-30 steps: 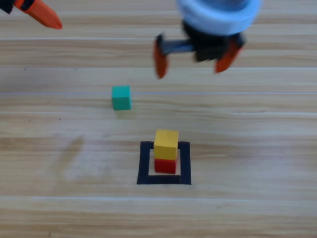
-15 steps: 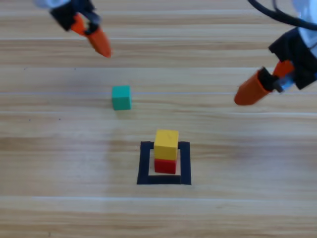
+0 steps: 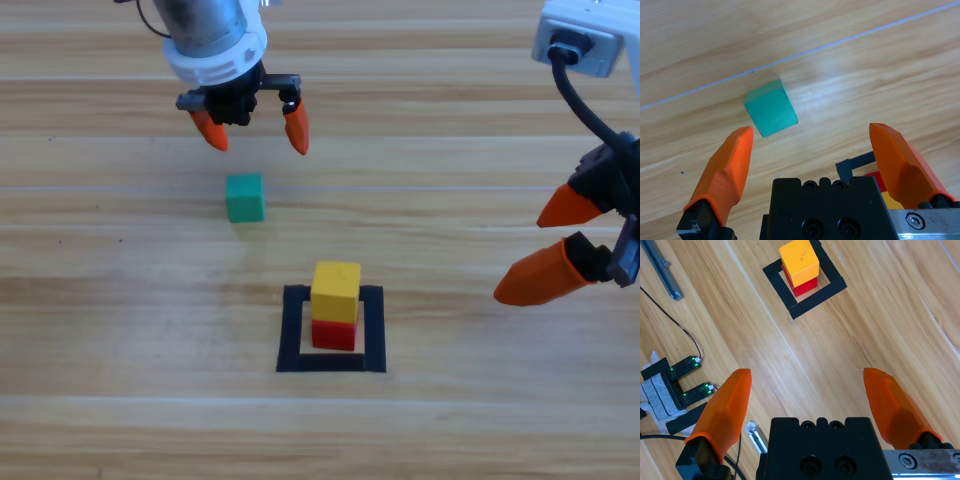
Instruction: Stack the blocks in the rectangular block: red at the bottom, yellow in the middle, green on top
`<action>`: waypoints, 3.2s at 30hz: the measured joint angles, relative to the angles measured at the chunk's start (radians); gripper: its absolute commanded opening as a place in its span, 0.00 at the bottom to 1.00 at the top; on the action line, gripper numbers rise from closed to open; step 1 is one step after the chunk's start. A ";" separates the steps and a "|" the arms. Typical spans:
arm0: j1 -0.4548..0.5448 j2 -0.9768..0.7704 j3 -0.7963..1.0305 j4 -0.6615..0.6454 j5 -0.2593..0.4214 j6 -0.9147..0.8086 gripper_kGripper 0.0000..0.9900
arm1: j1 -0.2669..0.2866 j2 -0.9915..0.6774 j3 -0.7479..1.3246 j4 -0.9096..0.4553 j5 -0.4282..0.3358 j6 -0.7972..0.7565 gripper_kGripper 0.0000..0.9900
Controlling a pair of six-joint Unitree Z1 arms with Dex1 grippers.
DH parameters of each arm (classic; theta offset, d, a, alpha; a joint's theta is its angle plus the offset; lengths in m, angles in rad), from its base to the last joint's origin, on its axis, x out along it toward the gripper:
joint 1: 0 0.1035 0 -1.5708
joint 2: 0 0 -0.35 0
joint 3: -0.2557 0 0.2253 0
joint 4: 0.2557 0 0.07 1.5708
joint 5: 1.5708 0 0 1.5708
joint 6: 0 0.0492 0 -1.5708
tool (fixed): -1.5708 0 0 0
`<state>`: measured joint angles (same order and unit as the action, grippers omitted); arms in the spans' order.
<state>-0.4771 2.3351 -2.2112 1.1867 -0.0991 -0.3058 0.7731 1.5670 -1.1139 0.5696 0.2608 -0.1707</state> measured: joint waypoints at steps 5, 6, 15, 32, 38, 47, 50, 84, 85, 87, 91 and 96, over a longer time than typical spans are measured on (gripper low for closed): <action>-0.001 0.022 -0.034 0.001 0.076 -0.115 1.00 | 0.000 0.000 0.003 0.000 0.040 -0.025 1.00; -0.002 0.026 -0.034 0.002 0.090 -0.132 1.00 | 0.000 0.000 0.003 0.000 0.054 -0.028 1.00; -0.010 0.082 -0.063 0.078 0.136 -0.183 1.00 | 0.000 -0.021 0.020 -0.055 0.106 -0.054 0.99; -0.043 0.159 -0.099 0.099 0.140 -0.236 0.99 | 0.003 -0.021 0.037 -0.079 0.108 -0.063 0.99; -0.043 0.189 -0.128 0.100 0.140 -0.272 0.98 | 0.003 -0.021 0.037 -0.080 0.111 -0.063 0.99; -0.043 0.205 -0.132 0.100 0.140 -0.284 0.84 | 0.003 -0.021 0.037 -0.086 0.111 -0.063 0.99; -0.041 0.211 -0.132 0.103 0.140 -0.284 0.73 | 0.003 -0.021 0.037 -0.087 0.111 -0.063 0.99; -0.076 -0.078 -0.024 0.220 0.085 -0.148 0.00 | 0.004 -0.021 0.037 -0.091 0.111 -0.063 0.99; -0.089 -0.096 -0.010 0.220 0.082 -0.148 0.00 | 0.004 -0.021 0.037 -0.091 0.111 -0.063 0.99; -0.110 -0.112 0.014 0.220 0.079 -0.148 0.00 | 0.004 -0.021 0.037 -0.091 0.111 -0.063 0.99; -0.161 -0.123 0.085 0.220 0.073 -0.157 0.00 | 0.004 -0.021 0.037 -0.091 0.111 -0.063 0.99; -0.207 -0.145 0.150 0.220 0.058 -0.238 0.00 | 0.004 -0.021 0.037 -0.091 0.111 -0.063 0.99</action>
<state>-0.6839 2.1903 -2.0614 1.4071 -0.0406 -0.5433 0.7767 1.5458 -1.0765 0.4786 0.3719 -0.2332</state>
